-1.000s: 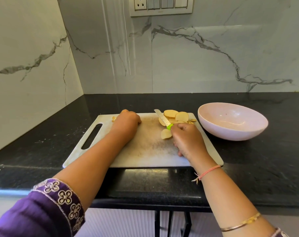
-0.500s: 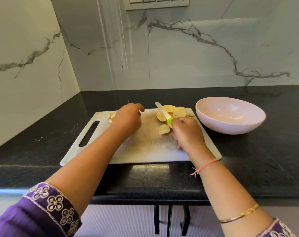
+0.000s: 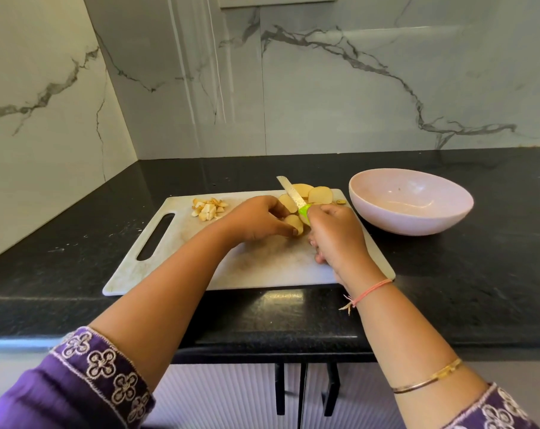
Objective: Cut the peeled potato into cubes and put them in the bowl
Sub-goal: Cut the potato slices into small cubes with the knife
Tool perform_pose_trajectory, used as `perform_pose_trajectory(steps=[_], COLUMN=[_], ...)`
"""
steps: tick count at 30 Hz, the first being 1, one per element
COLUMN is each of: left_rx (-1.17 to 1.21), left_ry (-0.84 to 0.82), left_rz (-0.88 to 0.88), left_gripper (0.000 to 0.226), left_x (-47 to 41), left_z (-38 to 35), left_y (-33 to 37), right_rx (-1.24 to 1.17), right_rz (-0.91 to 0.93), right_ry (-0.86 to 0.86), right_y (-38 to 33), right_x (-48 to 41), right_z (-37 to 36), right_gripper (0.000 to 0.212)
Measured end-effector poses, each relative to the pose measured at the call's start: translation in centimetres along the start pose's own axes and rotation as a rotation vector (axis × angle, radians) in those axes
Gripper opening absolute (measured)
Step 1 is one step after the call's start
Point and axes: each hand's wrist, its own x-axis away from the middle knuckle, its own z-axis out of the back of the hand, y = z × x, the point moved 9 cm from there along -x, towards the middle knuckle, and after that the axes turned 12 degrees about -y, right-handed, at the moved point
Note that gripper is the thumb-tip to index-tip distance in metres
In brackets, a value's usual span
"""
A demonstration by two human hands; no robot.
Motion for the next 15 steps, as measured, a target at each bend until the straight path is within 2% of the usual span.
perform_pose_trajectory(steps=[3, 8, 12, 15], left_rx=[0.118, 0.238, 0.185, 0.007], left_ry=[0.024, 0.174, 0.271, 0.372], left_rz=[-0.045, -0.086, -0.096, -0.116], left_gripper=[0.031, 0.021, 0.016, 0.020], left_x=[0.2, 0.7, 1.5, 2.4], left_z=[0.1, 1.8, 3.3, 4.7], left_y=[-0.1, -1.4, -2.3, -2.4], right_rx=[-0.009, -0.001, 0.007, 0.035], right_rz=[0.001, 0.017, 0.016, 0.039], right_ry=[0.001, 0.009, 0.018, 0.021], right_y=[-0.1, -0.3, -0.1, -0.4], right_x=[0.0, 0.0, 0.1, 0.1], right_z=[0.0, 0.2, 0.2, 0.0], right_gripper=[0.019, 0.020, 0.020, 0.026])
